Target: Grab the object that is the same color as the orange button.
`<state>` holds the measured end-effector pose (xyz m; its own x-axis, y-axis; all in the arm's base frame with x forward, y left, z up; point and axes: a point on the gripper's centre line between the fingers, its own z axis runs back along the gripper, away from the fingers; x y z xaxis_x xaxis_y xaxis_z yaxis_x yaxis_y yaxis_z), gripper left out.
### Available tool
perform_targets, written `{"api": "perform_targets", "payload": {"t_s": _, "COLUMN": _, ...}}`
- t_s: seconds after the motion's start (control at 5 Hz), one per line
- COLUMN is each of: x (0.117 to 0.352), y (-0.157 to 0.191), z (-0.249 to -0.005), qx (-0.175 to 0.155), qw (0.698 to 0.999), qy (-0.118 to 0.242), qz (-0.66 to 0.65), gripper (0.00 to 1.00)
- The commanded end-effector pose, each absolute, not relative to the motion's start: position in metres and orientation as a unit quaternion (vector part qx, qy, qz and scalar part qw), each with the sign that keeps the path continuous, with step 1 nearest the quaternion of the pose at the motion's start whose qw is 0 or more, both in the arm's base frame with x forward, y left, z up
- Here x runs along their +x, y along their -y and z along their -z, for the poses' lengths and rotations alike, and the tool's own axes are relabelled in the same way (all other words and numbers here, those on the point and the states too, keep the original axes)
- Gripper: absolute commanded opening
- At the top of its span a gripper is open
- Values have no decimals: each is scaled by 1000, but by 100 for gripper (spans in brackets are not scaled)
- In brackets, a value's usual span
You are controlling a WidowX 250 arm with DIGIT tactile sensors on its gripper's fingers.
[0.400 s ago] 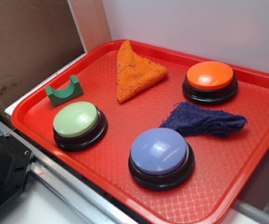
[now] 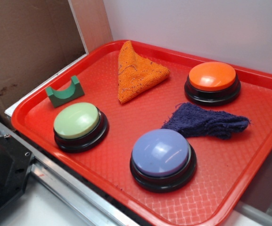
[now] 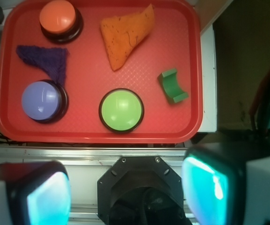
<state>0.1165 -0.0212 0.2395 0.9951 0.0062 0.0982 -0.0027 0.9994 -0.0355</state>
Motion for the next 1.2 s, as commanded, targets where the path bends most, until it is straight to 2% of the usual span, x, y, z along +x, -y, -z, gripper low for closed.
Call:
{"api": "perform_targets", "payload": {"t_s": 0.0, "x": 199, "y": 23, "z": -249, "qx": 5, "qw": 999, "qy": 47, "qz": -17, "gripper": 100}}
{"api": "perform_targets", "payload": {"t_s": 0.2, "x": 249, "y": 31, "z": -232, "qx": 1, "qw": 1000, "qy": 5, "qz": -9, "gripper": 100}}
{"api": "perform_targets", "payload": {"t_s": 0.4, "x": 299, "y": 28, "z": -202, "qx": 12, "qw": 999, "qy": -29, "qz": -15, "gripper": 100}}
{"api": "perform_targets", "payload": {"t_s": 0.6, "x": 303, "y": -20, "z": -190, "qx": 74, "qw": 987, "qy": 8, "qz": -144, "gripper": 100}}
{"api": "perform_targets", "payload": {"t_s": 0.8, "x": 278, "y": -64, "z": -193, "qx": 74, "qw": 960, "qy": 26, "qz": -268, "gripper": 100}}
{"api": "perform_targets", "payload": {"t_s": 1.0, "x": 248, "y": -92, "z": -194, "qx": 64, "qw": 934, "qy": 63, "qz": -347, "gripper": 100}}
